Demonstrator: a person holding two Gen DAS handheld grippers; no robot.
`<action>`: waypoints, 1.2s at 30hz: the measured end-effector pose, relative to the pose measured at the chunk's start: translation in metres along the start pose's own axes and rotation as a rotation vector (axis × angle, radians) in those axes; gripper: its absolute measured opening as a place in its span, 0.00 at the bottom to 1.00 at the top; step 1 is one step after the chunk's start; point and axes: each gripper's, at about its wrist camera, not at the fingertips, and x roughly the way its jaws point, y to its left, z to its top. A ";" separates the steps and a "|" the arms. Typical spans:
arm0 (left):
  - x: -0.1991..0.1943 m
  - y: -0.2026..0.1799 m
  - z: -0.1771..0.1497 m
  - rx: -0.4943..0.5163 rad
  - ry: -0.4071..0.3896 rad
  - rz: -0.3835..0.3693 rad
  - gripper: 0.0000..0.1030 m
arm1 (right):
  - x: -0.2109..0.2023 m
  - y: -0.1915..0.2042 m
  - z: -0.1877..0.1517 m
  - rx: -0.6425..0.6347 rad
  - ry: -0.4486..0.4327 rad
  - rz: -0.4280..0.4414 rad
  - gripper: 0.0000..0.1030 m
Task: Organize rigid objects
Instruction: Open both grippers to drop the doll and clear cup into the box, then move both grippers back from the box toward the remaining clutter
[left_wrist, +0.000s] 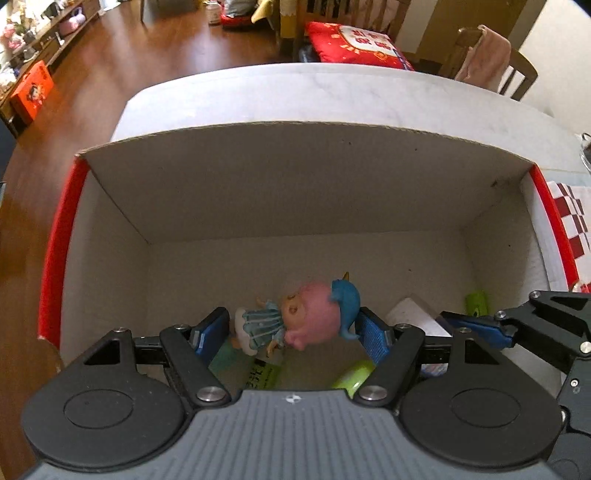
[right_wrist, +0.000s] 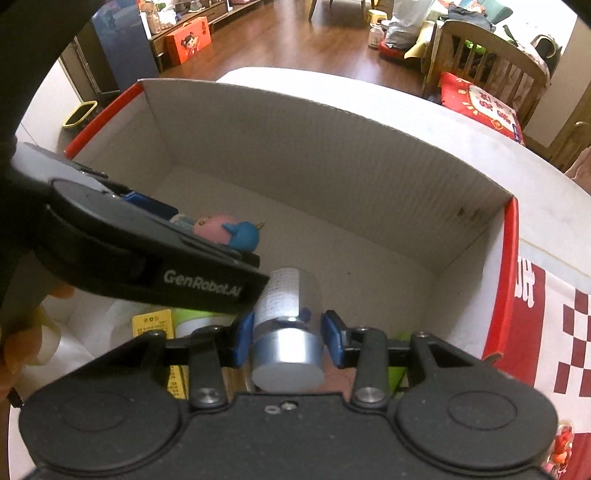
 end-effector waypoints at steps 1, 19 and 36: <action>0.000 0.000 -0.001 0.004 0.002 0.001 0.73 | -0.001 0.000 -0.001 0.001 0.000 0.001 0.39; -0.029 0.001 -0.009 -0.027 -0.097 0.015 0.75 | -0.042 -0.002 -0.010 0.005 -0.098 0.075 0.58; -0.093 0.000 -0.031 -0.036 -0.238 0.011 0.75 | -0.096 -0.016 -0.024 0.011 -0.211 0.117 0.78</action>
